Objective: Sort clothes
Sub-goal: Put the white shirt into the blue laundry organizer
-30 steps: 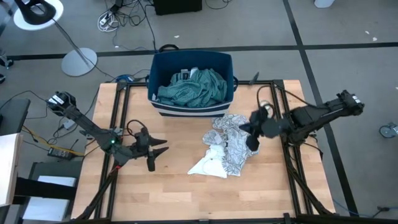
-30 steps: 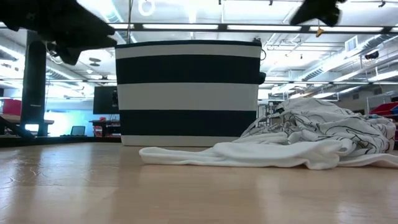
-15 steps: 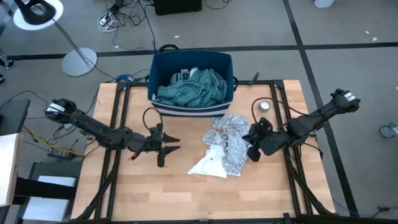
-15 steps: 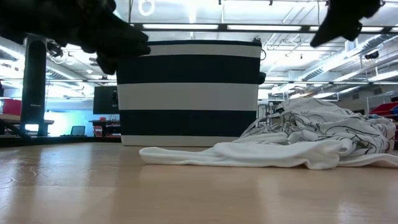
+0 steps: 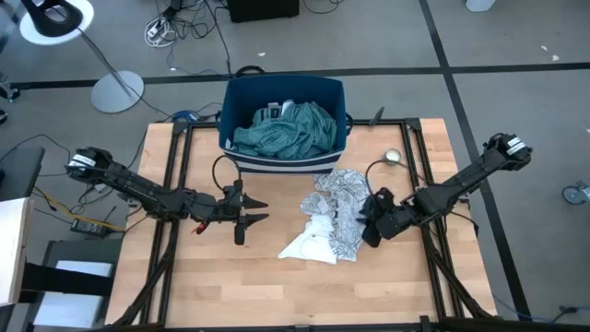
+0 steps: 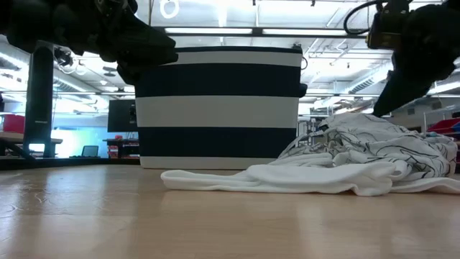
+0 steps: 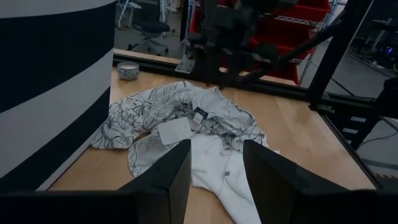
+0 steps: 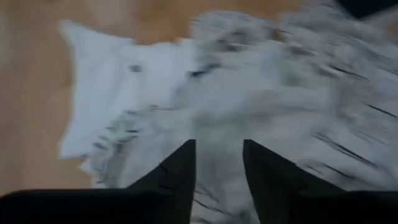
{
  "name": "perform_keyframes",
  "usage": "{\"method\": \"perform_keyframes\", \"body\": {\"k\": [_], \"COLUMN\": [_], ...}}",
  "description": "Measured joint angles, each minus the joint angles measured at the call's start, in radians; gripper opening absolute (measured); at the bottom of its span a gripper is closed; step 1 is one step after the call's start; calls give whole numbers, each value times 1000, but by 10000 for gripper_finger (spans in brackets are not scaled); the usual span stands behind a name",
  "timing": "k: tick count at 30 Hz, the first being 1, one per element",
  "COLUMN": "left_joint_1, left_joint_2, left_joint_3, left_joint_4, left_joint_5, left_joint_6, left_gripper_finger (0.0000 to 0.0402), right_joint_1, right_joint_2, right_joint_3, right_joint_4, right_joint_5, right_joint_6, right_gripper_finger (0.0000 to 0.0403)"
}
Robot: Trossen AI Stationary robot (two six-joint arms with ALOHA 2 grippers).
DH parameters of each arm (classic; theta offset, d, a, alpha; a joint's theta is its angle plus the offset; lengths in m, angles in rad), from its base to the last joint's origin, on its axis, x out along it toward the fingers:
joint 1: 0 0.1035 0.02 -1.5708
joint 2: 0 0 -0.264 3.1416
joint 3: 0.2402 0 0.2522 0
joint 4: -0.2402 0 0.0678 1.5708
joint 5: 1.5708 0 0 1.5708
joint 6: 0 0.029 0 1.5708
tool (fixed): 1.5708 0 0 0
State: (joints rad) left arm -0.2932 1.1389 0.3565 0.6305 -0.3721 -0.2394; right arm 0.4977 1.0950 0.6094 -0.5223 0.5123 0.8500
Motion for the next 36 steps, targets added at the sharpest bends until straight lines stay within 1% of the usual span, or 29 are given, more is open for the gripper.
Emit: {"method": "perform_keyframes", "body": {"k": [2, 5, 7, 9, 10, 12, 14, 15, 16, 17, 22, 26, 28, 31, 36], "left_joint_1": [0, 0, 0, 0, 0, 0, 0, 0, 0, 0, 0, 0, 0, 0, 0], "left_joint_2": [0, 0, 0, 0, 0, 0, 0, 0, 0, 0, 0, 0, 0, 0, 0], "left_joint_3": [0, 0, 0, 0, 0, 0, 0, 0, 0, 0, 0, 0, 0, 0, 0], "left_joint_4": [-2, -2, -4, -4, -4, -3, -5, -5, -7, -13, -21, -22, -21, -20, -21], "left_joint_5": [0, 0, 0, 0, 0, 0, 0, 0, 0, 0, 0, 0, 0, 0, 0], "left_joint_6": [0, -4, -5, -6, -6, -8, -16, -24, -26, -27, -33, -34, -34, -34, -34], "left_gripper_finger": [151, 151, 151, 151, 151, 151, 151, 151, 151, 151, 151, 151, 151, 151, 151], "right_joint_1": [0, -9, -22, -34, -39, -42, -42, -42, -42, -42, -53, -61, -66, -73, -111], "right_joint_2": [22, 68, 103, 142, 157, 178, 189, 189, 188, 184, 142, 115, 108, 108, 113], "right_joint_3": [-29, -61, -68, -68, -69, -67, -50, -35, -19, 0, 156, 321, 412, 548, 765], "right_joint_4": [100, 179, 200, 203, 205, 219, 211, 205, 202, 192, 5, -166, -231, -283, -270], "right_joint_5": [-15, -17, -16, -24, -36, -46, -47, -49, -49, -49, -26, 46, 87, 143, 196], "right_joint_6": [-73, -156, -176, -179, -183, -202, -230, -251, -278, -295, -373, -439, -497, -600, -762], "right_gripper_finger": [144, 165, 172, 167, 156, 116, 52, 28, 17, 17, 7, 7, 5, 5, 3]}}
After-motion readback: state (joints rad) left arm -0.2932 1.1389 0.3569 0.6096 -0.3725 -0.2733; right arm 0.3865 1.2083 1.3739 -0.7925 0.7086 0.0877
